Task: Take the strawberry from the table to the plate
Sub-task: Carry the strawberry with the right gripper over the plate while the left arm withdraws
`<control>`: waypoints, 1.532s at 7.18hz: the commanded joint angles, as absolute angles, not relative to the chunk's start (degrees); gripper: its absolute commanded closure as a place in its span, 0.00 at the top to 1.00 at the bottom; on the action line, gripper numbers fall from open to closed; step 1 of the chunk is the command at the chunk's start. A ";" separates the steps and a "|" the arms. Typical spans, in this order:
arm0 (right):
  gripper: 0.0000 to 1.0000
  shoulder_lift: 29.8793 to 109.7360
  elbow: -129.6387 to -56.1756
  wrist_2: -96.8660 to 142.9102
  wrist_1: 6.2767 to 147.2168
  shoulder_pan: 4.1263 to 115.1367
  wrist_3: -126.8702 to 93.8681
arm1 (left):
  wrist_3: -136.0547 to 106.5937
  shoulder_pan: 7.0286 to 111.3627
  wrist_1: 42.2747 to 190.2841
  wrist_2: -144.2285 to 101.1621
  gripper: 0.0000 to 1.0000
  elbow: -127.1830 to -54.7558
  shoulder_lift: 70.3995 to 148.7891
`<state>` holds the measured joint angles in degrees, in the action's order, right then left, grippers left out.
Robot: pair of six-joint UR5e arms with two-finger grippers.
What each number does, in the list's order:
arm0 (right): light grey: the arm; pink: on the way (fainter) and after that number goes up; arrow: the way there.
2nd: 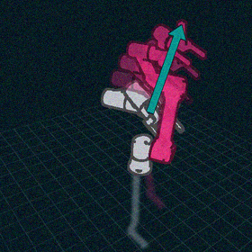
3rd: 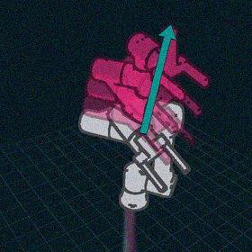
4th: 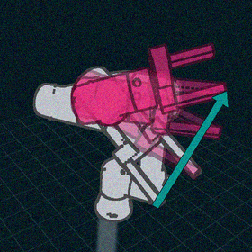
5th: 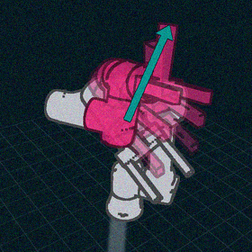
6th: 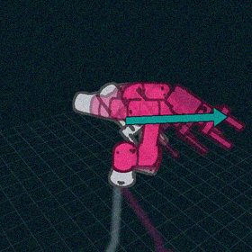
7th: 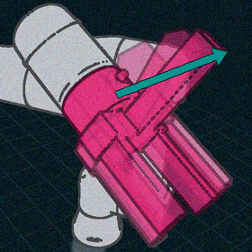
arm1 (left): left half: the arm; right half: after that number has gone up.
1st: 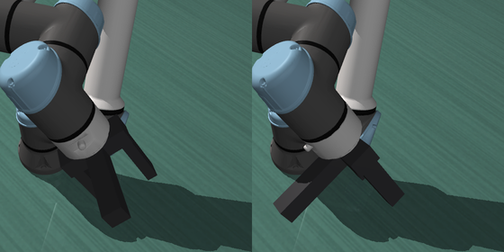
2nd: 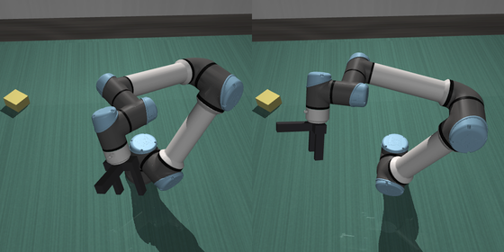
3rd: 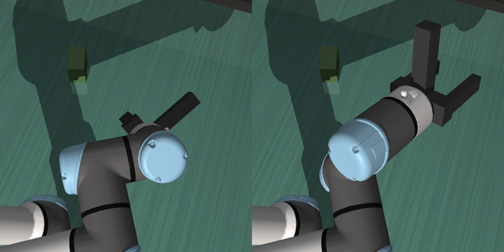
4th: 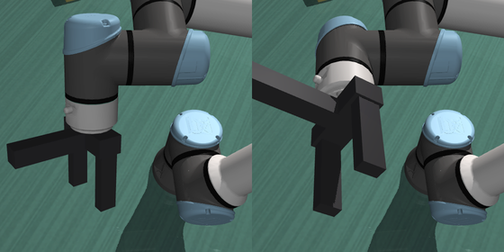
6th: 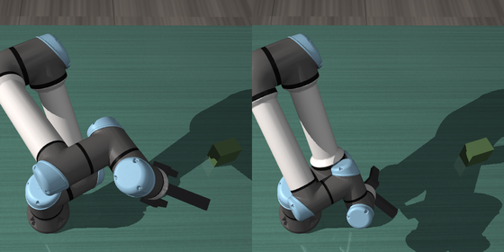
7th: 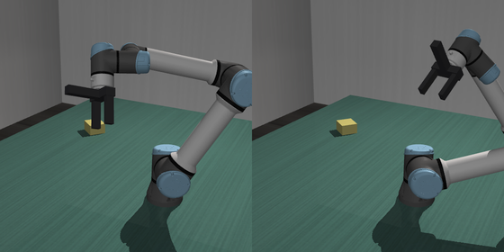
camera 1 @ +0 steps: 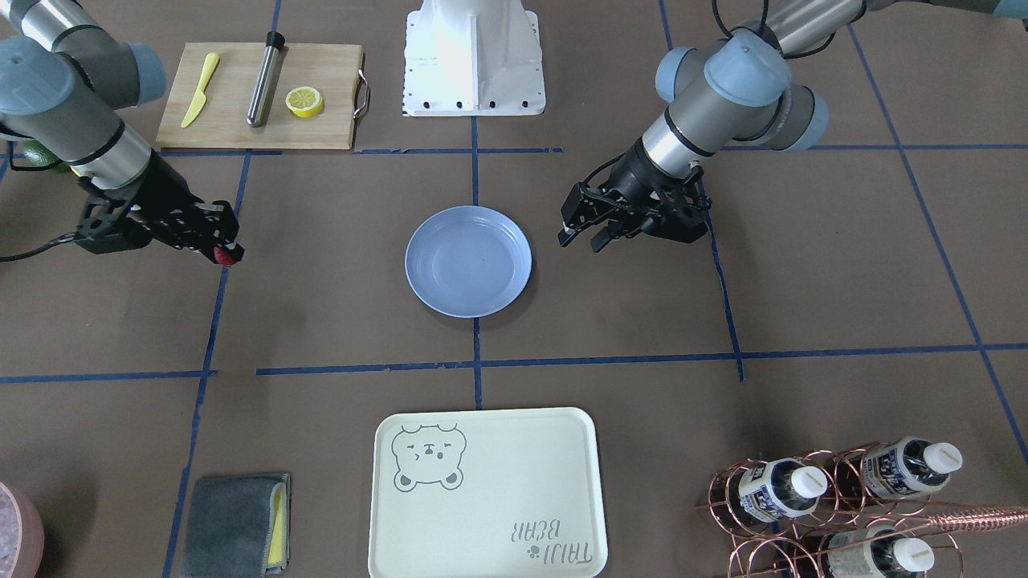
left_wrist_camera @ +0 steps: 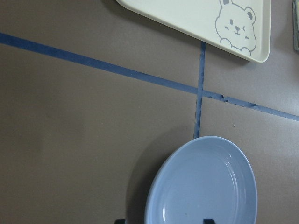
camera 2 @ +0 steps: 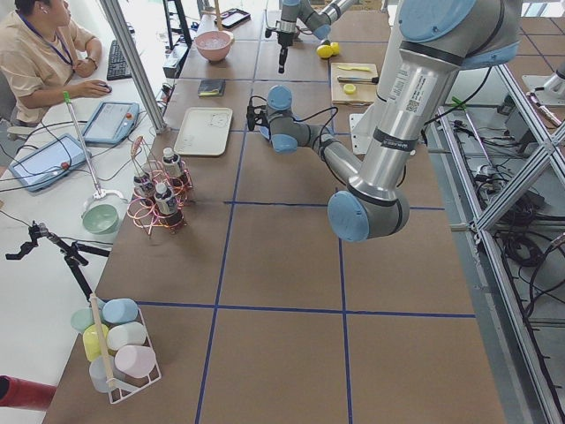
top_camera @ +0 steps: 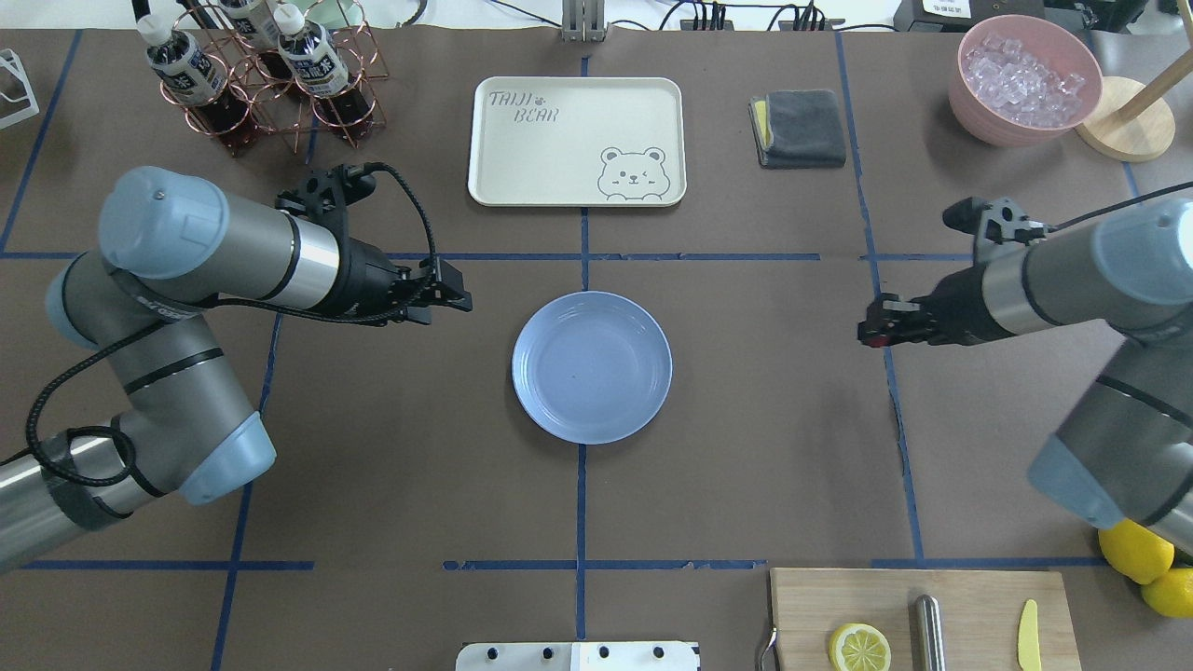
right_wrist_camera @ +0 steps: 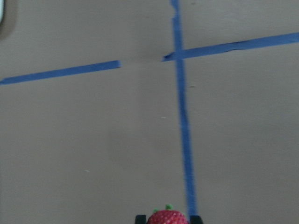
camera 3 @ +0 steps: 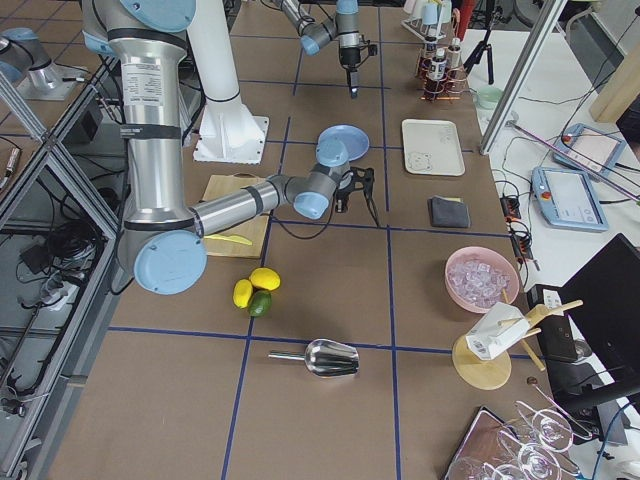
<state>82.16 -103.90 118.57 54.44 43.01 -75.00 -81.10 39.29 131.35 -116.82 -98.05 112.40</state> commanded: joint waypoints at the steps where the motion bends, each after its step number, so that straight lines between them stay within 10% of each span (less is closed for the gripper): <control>1: 0.00 66.43 -103.80 112.29 70.06 34.86 -85.04 | -70.10 43.14 131.31 -117.07 0.63 -100.79 105.86; 5: 0.00 48.91 -92.87 101.97 80.51 26.64 -95.33 | -50.41 55.70 131.57 -123.31 0.63 -107.04 90.47; 11: 0.00 45.97 -85.34 99.32 79.89 24.79 -96.68 | -48.25 58.36 131.75 -124.45 0.64 -107.49 87.80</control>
